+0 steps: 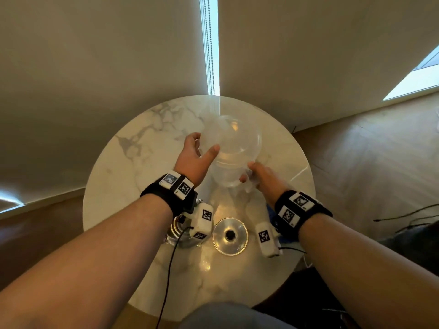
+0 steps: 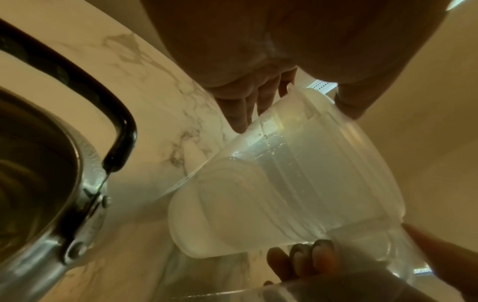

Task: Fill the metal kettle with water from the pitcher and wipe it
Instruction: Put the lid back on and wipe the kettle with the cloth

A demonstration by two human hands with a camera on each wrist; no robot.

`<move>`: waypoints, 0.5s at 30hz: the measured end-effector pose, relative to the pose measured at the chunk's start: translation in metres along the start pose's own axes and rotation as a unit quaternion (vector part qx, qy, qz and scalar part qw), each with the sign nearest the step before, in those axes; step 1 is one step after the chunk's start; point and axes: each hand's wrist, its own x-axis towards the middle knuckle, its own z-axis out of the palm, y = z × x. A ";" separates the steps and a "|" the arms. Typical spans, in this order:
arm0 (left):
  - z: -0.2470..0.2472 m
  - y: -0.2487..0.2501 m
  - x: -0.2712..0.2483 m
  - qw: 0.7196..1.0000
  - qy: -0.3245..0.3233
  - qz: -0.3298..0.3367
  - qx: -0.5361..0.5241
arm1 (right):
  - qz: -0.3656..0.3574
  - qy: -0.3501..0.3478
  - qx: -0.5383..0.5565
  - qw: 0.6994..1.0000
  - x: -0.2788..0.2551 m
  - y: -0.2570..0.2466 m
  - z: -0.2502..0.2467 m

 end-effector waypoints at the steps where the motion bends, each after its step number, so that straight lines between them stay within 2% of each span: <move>1: 0.000 -0.001 -0.001 1.000 -0.002 0.004 0.005 | -0.007 0.008 -0.014 1.000 -0.005 -0.005 0.001; 4: -0.001 -0.002 -0.002 1.000 0.001 0.007 0.017 | -0.021 0.030 -0.064 0.997 -0.018 -0.014 0.001; 6: -0.004 -0.004 -0.008 1.000 0.005 0.008 0.016 | -0.071 0.070 -0.132 0.986 -0.023 -0.013 -0.002; 9: -0.012 -0.014 -0.031 0.998 0.015 0.028 0.054 | -0.180 0.184 -0.221 0.941 -0.035 -0.005 -0.010; 10: -0.018 -0.021 -0.043 0.997 0.019 0.032 0.075 | -0.227 0.190 -0.243 0.923 -0.040 -0.001 -0.010; 12: -0.030 -0.034 -0.073 0.992 0.024 0.036 0.115 | -0.301 0.135 -0.286 0.900 -0.053 0.001 -0.002; 15: -0.043 -0.061 -0.123 0.983 0.028 0.048 0.174 | -0.297 -0.013 -0.362 0.883 -0.058 0.023 0.023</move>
